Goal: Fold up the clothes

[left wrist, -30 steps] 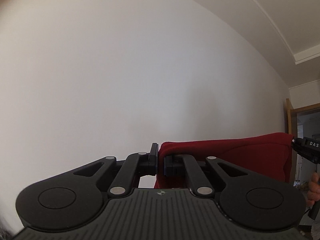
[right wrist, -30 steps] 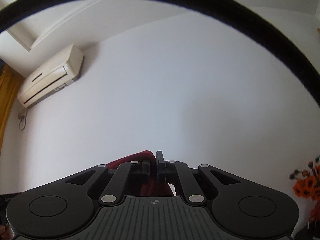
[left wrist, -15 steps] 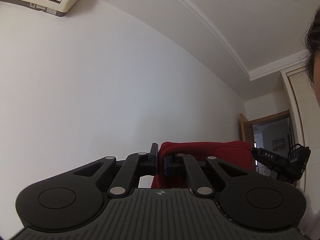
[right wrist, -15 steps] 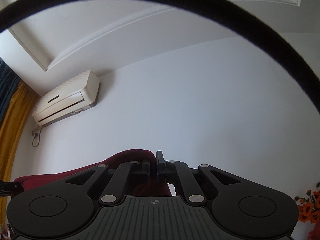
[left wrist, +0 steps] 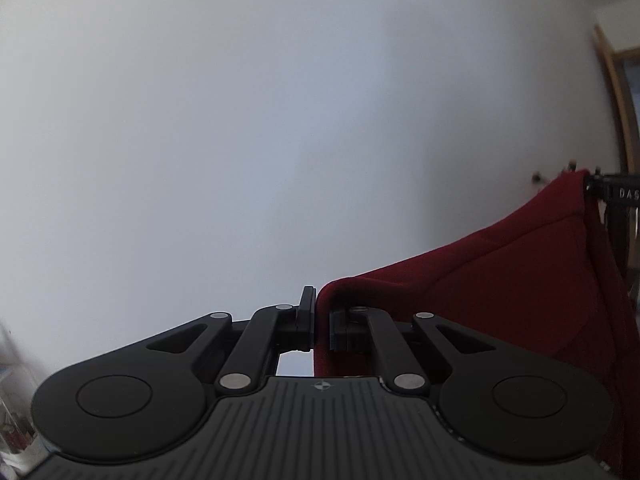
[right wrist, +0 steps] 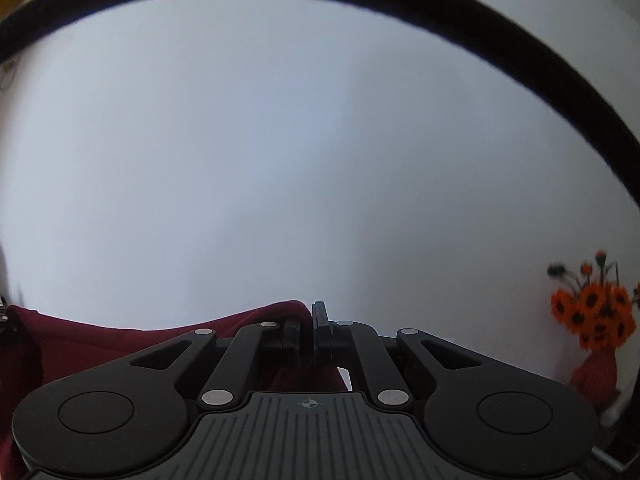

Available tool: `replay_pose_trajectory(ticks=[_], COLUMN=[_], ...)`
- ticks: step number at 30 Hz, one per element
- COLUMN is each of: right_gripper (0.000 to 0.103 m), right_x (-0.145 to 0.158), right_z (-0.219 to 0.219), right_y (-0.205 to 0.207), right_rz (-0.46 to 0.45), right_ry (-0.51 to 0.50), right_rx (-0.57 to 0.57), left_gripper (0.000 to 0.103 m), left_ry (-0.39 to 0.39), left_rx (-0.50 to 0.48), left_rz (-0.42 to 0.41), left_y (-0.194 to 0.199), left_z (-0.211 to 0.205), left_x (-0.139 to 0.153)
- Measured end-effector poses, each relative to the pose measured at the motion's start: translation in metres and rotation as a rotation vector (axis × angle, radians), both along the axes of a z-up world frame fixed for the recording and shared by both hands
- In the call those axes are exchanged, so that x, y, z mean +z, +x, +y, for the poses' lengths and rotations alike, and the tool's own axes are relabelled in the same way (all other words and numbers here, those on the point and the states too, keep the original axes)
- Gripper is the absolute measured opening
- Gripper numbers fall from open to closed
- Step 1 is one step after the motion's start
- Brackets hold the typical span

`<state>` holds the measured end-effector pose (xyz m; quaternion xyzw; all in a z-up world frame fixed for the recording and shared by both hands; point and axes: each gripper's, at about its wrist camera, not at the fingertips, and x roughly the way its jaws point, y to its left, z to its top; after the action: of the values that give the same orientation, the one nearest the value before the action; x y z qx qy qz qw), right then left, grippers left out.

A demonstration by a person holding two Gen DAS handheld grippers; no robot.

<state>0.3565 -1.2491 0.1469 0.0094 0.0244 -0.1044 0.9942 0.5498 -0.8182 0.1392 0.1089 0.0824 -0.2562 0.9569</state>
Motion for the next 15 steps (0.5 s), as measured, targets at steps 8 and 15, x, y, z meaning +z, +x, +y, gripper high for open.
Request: replay_pose_trajectory(ticks=[8,15], right_gripper=[0.032,0.058], right_x=[-0.189,-0.241], right_z=[-0.018,-0.011], right_y=[0.062,0.039], right_rz=[0.544,0.680], right_ry=[0.012,0.184], right_rx=[-0.035,-0.060], left_gripper=[0.058,0.072], left_ry=[0.288,0.218], left_rx=[0.017,-0.021], left_rz=[0.484,0.790], left_y=[0.075,0.027], left_z=[-0.067,-0.025], left_x=[-0.191,-0.240])
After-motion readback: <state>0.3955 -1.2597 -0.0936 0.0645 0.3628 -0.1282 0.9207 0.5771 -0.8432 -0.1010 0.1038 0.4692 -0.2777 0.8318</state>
